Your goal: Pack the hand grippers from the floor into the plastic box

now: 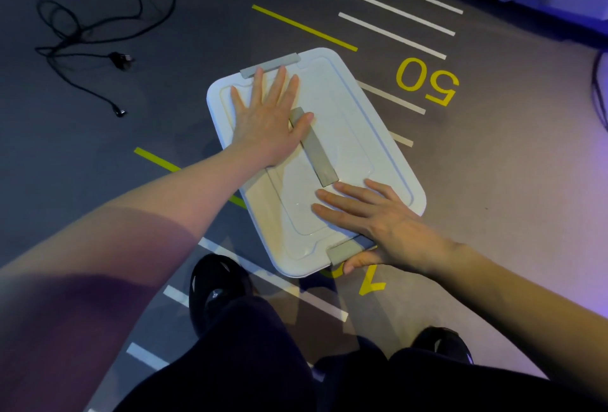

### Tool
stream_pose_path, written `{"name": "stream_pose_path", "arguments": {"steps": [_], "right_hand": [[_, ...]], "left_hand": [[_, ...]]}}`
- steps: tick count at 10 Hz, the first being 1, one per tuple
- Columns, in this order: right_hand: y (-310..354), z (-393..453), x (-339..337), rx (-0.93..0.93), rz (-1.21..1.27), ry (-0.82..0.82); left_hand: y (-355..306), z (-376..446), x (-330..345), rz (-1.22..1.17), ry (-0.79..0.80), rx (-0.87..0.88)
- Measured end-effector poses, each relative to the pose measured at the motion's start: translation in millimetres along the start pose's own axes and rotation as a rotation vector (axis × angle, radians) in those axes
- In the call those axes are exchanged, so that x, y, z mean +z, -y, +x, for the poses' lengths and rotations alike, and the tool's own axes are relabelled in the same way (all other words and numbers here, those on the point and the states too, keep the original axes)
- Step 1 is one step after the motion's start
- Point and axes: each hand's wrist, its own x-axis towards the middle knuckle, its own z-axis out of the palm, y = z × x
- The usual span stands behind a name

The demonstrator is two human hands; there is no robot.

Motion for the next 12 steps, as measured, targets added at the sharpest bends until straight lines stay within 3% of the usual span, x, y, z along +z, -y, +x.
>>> {"name": "stream_pose_path", "arguments": {"steps": [2,8,11,12], "right_hand": [[6,-2,-1,0.029,-0.089,0.039],[17,0,-6,0.136,-0.045,0.015],[-17,26,-26,0.116,0.24,-0.097],[-46,48,-52,0.204,0.532,-0.091]], "left_hand": [[0,-1,0,-0.006,-0.013,-0.008],[-2,-43,-17,-0.057,0.065,0.068],[-12,-30,-33,-0.147,0.027,0.104],[-22,-8,-53,-0.525,0.098,0.025]]}}
